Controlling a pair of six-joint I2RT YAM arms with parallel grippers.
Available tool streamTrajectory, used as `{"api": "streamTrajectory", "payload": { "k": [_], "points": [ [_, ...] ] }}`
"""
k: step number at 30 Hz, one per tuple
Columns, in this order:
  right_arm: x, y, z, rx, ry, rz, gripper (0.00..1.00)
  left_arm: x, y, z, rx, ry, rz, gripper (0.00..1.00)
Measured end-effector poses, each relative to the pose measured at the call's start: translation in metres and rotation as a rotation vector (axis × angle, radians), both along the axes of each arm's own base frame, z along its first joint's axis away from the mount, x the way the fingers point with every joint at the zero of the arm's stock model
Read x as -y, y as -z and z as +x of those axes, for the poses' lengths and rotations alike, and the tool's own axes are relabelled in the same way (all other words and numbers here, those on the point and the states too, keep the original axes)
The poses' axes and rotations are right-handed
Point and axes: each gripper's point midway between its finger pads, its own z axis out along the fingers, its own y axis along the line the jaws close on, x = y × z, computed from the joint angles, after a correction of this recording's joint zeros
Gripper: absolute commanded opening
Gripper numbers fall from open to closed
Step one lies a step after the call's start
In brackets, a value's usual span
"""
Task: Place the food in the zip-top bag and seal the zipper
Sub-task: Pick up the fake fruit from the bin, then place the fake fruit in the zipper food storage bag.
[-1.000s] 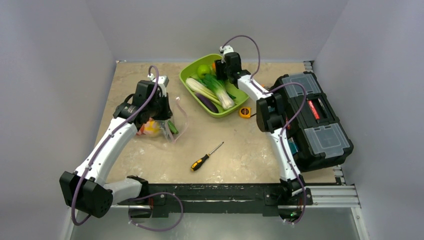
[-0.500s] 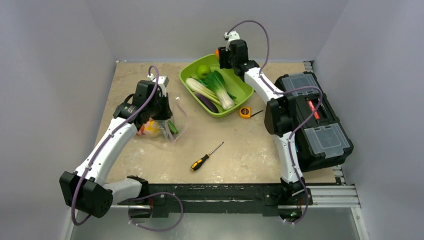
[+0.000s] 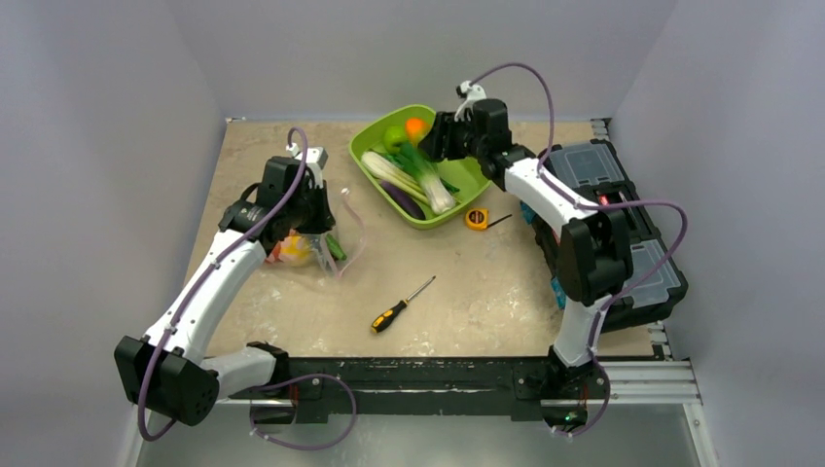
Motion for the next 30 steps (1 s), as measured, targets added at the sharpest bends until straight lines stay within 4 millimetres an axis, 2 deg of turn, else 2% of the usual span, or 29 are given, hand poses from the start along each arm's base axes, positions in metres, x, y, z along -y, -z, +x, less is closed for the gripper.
{"api": "streamTrajectory", "payload": {
  "k": [5, 10, 14, 19, 21, 26, 30],
  "points": [
    [-0.037, 0.020, -0.065, -0.126, -0.188, 0.198, 0.00, 0.000, 0.000, 0.000, 0.001, 0.001, 0.000, 0.00],
    [-0.076, 0.020, -0.119, -0.222, -0.363, 0.326, 0.00, 0.000, -0.002, -0.001, 0.007, 0.001, -0.002, 0.00],
    [-0.108, 0.019, -0.163, -0.274, -0.500, 0.326, 0.00, 0.000, -0.004, -0.001, 0.013, 0.002, -0.004, 0.00],
    [-0.122, 0.015, -0.209, -0.305, -0.606, 0.278, 0.00, 0.000, -0.004, -0.001, 0.013, 0.002, -0.004, 0.00],
    [-0.119, 0.013, -0.220, -0.306, -0.620, 0.260, 0.00, 0.000, -0.004, -0.001, 0.013, 0.002, -0.004, 0.00],
    [-0.111, 0.016, -0.230, -0.316, -0.626, 0.228, 0.00, 0.000, -0.004, -0.001, 0.013, 0.002, -0.004, 0.00],
    [-0.118, 0.029, -0.236, -0.354, -0.639, 0.217, 0.00, 0.000, -0.004, -0.001, 0.013, 0.002, -0.004, 0.00]
  ]
}}
